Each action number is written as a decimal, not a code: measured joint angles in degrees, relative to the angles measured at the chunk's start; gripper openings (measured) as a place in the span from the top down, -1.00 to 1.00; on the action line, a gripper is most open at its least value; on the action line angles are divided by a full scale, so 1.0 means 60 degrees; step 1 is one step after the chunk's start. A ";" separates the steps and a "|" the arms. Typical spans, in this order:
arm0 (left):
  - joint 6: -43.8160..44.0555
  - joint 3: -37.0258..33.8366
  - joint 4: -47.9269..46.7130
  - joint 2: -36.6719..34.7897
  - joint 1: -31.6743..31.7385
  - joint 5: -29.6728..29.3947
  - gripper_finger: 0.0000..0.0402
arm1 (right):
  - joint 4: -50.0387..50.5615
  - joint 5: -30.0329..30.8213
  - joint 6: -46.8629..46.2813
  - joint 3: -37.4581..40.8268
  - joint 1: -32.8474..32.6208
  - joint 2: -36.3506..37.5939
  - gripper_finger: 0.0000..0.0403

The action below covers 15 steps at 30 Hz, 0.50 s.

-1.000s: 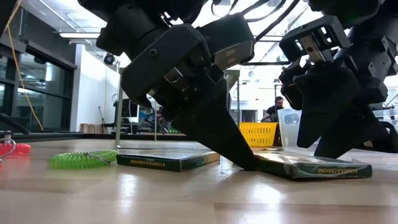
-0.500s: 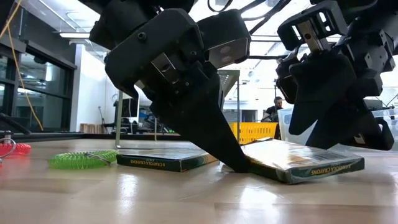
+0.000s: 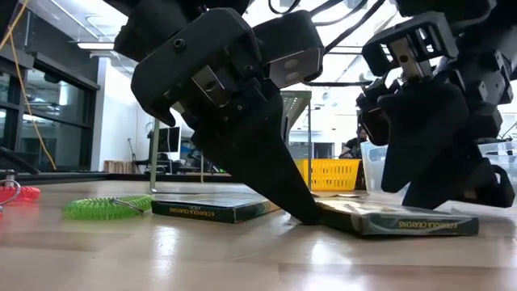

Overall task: Pick & Place Office Desk Supplies
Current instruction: Put the crayon box into the transparent bin

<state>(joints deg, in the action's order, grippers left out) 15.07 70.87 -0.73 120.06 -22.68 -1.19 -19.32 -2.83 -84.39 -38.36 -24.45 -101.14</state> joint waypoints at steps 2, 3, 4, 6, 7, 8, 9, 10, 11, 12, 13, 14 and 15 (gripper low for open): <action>0.0000 -0.0004 -0.0035 0.0001 -0.0005 0.0007 1.00 | -0.0153 -0.0053 -0.0043 -0.0001 0.0000 -0.0139 0.36; 0.0000 -0.0007 -0.0044 -0.0002 -0.0007 0.0007 1.00 | -0.0163 -0.0063 -0.0064 -0.0005 0.0000 -0.0173 0.36; 0.0000 -0.0007 -0.0049 -0.0002 -0.0007 0.0015 1.00 | -0.0158 -0.0063 -0.0079 -0.0005 0.0000 -0.0179 0.36; 0.0000 -0.0007 -0.0052 -0.0002 -0.0007 0.0029 1.00 | -0.0156 -0.0066 -0.0079 -0.0008 0.0000 -0.0186 0.36; 0.0000 -0.0007 -0.0052 -0.0002 -0.0007 0.0029 1.00 | -0.0174 -0.0059 -0.0083 -0.0008 0.0000 -0.0186 0.36; 0.0000 -0.0007 -0.0056 -0.0002 -0.0007 0.0028 1.00 | -0.0208 -0.0059 -0.0079 -0.0008 0.0000 -0.0190 0.36; 0.0000 -0.0007 -0.0059 -0.0002 -0.0007 0.0031 1.00 | -0.0290 -0.0062 -0.0045 -0.0005 0.0000 -0.0193 0.36; 0.0004 -0.0007 -0.0079 -0.0002 -0.0007 0.0038 1.00 | -0.0423 -0.0063 -0.0001 0.0006 0.0000 -0.0204 0.36; 0.0047 -0.0007 -0.0107 -0.0002 -0.0007 0.0045 1.00 | -0.0563 -0.0053 0.0007 0.0013 0.0000 -0.0214 0.36; 0.0138 -0.0007 -0.0148 -0.0002 -0.0011 0.0063 1.00 | -0.0692 -0.0033 0.0033 0.0023 0.0017 -0.0227 0.36; 0.0217 -0.0007 -0.0205 -0.0006 -0.0011 0.0087 1.00 | -0.0799 -0.0020 0.0083 0.0032 0.0028 -0.0234 0.36; 0.0251 -0.0007 -0.0243 -0.0006 -0.0011 0.0129 1.00 | -0.0838 -0.0019 0.0105 0.0028 0.0029 -0.0234 0.36; 0.0319 -0.0007 -0.0286 -0.0006 -0.0011 0.0176 1.00 | -0.0844 -0.0021 0.0107 0.0028 0.0029 -0.0237 0.36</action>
<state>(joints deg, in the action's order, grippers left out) 16.98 70.83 -2.44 120.03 -22.74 -0.14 -24.38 -2.96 -83.74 -38.20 -24.27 -102.56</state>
